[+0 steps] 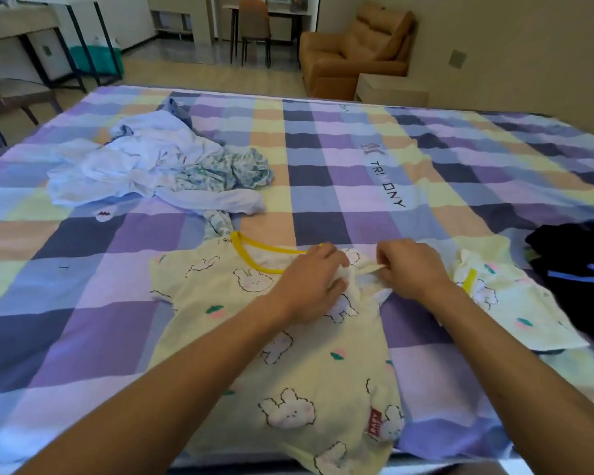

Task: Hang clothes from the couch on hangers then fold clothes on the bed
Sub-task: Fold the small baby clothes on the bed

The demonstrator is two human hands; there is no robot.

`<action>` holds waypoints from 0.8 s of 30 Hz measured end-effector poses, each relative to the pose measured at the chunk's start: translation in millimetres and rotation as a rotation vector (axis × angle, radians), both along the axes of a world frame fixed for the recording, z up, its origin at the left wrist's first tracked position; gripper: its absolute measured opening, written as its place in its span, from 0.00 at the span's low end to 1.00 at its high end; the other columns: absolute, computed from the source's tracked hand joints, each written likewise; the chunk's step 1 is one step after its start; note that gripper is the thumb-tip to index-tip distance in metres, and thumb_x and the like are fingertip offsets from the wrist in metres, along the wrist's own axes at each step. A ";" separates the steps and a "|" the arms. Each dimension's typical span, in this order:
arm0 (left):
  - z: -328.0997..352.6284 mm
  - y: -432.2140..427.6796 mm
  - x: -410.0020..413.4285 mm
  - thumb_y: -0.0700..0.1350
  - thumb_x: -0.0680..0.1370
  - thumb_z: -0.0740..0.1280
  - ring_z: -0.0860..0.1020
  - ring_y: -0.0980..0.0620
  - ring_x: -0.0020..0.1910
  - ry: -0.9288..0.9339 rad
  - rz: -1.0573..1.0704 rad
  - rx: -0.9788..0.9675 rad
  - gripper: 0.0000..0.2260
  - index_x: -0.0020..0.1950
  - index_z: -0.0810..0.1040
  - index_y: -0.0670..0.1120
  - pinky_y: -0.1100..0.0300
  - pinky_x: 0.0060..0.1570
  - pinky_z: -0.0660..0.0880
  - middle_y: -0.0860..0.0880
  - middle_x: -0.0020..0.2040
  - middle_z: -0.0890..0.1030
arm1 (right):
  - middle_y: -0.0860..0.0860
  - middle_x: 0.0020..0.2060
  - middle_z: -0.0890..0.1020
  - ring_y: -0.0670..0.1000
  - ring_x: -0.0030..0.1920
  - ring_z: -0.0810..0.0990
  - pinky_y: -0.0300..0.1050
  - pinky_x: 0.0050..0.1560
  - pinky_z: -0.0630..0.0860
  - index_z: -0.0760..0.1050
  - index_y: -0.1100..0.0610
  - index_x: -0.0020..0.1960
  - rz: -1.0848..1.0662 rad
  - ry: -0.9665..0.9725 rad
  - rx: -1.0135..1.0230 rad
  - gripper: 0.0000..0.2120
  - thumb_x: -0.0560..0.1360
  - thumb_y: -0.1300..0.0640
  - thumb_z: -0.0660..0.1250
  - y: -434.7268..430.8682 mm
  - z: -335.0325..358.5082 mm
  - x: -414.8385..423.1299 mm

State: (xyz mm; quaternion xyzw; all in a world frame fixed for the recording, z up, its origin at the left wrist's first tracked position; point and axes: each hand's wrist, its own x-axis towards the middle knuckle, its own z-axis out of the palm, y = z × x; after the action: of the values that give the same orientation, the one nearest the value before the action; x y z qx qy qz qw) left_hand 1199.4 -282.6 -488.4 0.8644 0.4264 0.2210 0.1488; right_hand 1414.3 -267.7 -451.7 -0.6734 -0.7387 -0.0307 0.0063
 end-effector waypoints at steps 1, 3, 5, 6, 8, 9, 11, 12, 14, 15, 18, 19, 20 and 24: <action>-7.8 1.4 7.7 0.51 0.80 0.58 0.71 0.45 0.61 0.012 0.017 -0.021 0.17 0.65 0.74 0.45 0.47 0.58 0.71 0.47 0.62 0.74 | 0.54 0.47 0.81 0.60 0.49 0.80 0.46 0.43 0.65 0.75 0.53 0.50 -0.067 -0.067 0.022 0.05 0.74 0.60 0.65 -0.9 4.2 5.6; -20.5 3.4 15.4 0.52 0.79 0.55 0.71 0.45 0.63 0.022 0.074 -0.045 0.20 0.67 0.73 0.45 0.48 0.61 0.69 0.47 0.63 0.74 | 0.55 0.52 0.80 0.60 0.53 0.80 0.47 0.47 0.67 0.75 0.56 0.56 -0.193 -0.173 0.059 0.08 0.77 0.62 0.63 -2.7 14.7 17.3; -30.6 3.3 17.3 0.52 0.79 0.54 0.71 0.45 0.63 0.025 0.121 0.005 0.20 0.65 0.73 0.46 0.51 0.63 0.65 0.49 0.62 0.74 | 0.58 0.54 0.79 0.62 0.56 0.79 0.49 0.49 0.70 0.74 0.58 0.57 -0.275 -0.153 0.084 0.09 0.78 0.63 0.63 -2.9 26.3 25.9; -34.4 2.2 18.5 0.53 0.79 0.53 0.71 0.46 0.63 0.042 0.134 0.044 0.19 0.64 0.73 0.46 0.52 0.64 0.64 0.50 0.62 0.74 | 0.59 0.54 0.79 0.63 0.55 0.79 0.49 0.48 0.71 0.73 0.58 0.57 -0.274 -0.093 0.100 0.08 0.77 0.63 0.63 -2.7 28.8 28.8; -39.7 0.7 19.5 0.55 0.80 0.51 0.69 0.48 0.68 0.106 0.145 0.090 0.20 0.65 0.72 0.48 0.53 0.68 0.60 0.51 0.65 0.72 | 0.58 0.50 0.80 0.63 0.50 0.79 0.48 0.44 0.70 0.75 0.57 0.52 -0.204 0.099 0.102 0.05 0.76 0.62 0.64 -5.5 30.7 26.0; -40.2 -0.1 20.2 0.57 0.80 0.48 0.67 0.49 0.71 0.142 0.150 0.086 0.23 0.67 0.71 0.48 0.52 0.71 0.59 0.51 0.68 0.70 | 0.56 0.46 0.80 0.62 0.48 0.79 0.48 0.42 0.70 0.76 0.56 0.47 -0.167 0.201 0.056 0.02 0.76 0.58 0.65 -9.1 30.8 21.3; -40.4 -0.9 21.1 0.60 0.80 0.43 0.58 0.50 0.79 0.202 0.163 0.049 0.30 0.75 0.67 0.49 0.49 0.76 0.54 0.50 0.77 0.65 | 0.53 0.37 0.78 0.60 0.44 0.78 0.47 0.40 0.70 0.72 0.54 0.38 -0.153 0.261 -0.097 0.14 0.76 0.47 0.68 -14.7 24.2 10.3; -40.4 -1.1 21.6 0.61 0.79 0.40 0.53 0.51 0.81 0.223 0.164 0.027 0.33 0.79 0.63 0.49 0.48 0.78 0.51 0.50 0.80 0.61 | 0.52 0.37 0.75 0.59 0.43 0.77 0.47 0.41 0.70 0.70 0.54 0.38 -0.184 0.215 -0.182 0.18 0.75 0.41 0.68 -16.8 18.0 6.4; -40.7 -2.7 21.6 0.63 0.78 0.36 0.47 0.53 0.82 0.253 0.161 -0.003 0.36 0.82 0.57 0.50 0.48 0.79 0.46 0.51 0.83 0.55 | 0.51 0.41 0.76 0.58 0.46 0.77 0.48 0.45 0.71 0.72 0.55 0.43 -0.253 0.195 -0.223 0.22 0.73 0.34 0.67 -19.1 4.2 1.2; -41.0 -3.2 21.8 0.63 0.77 0.35 0.46 0.53 0.82 0.265 0.161 -0.008 0.37 0.82 0.55 0.50 0.48 0.79 0.45 0.51 0.83 0.53 | 0.52 0.43 0.78 0.58 0.47 0.79 0.48 0.46 0.72 0.75 0.55 0.45 -0.281 0.244 -0.184 0.23 0.72 0.34 0.67 -19.0 -2.4 -0.4; -40.6 -3.1 23.2 0.62 0.79 0.37 0.43 0.54 0.82 0.300 0.166 -0.018 0.35 0.83 0.52 0.50 0.48 0.79 0.43 0.51 0.83 0.50 | 0.50 0.33 0.79 0.56 0.39 0.78 0.47 0.39 0.72 0.78 0.55 0.36 -0.322 0.520 -0.073 0.18 0.68 0.39 0.67 -20.6 -18.3 -8.7; -40.3 -2.7 23.8 0.62 0.80 0.38 0.43 0.54 0.82 0.307 0.168 -0.019 0.34 0.83 0.51 0.50 0.48 0.79 0.42 0.51 0.84 0.50 | 0.50 0.28 0.75 0.55 0.35 0.75 0.47 0.37 0.70 0.74 0.57 0.32 -0.328 0.632 -0.065 0.17 0.69 0.44 0.69 -21.9 -22.6 -12.9; -40.3 -2.7 23.6 0.62 0.80 0.39 0.42 0.54 0.82 0.313 0.171 -0.020 0.33 0.83 0.51 0.50 0.48 0.79 0.42 0.51 0.84 0.49 | 0.49 0.25 0.71 0.54 0.32 0.72 0.47 0.36 0.69 0.70 0.58 0.29 -0.323 0.728 -0.053 0.17 0.69 0.48 0.70 -23.2 -27.1 -17.0; -39.7 -2.8 24.0 0.60 0.84 0.44 0.41 0.55 0.82 0.330 0.167 -0.031 0.29 0.83 0.50 0.50 0.48 0.79 0.41 0.51 0.84 0.48 | 0.52 0.29 0.69 0.52 0.33 0.68 0.46 0.37 0.67 0.71 0.62 0.33 -0.387 1.071 0.003 0.15 0.72 0.54 0.67 -28.3 -34.8 -19.8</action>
State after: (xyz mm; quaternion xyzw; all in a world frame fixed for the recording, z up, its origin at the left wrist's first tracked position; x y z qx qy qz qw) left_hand 1223.5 -285.4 -528.0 0.8481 0.5187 0.0814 0.0711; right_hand 1394.6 -295.9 -486.5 -0.7180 -0.4957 0.3134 0.3749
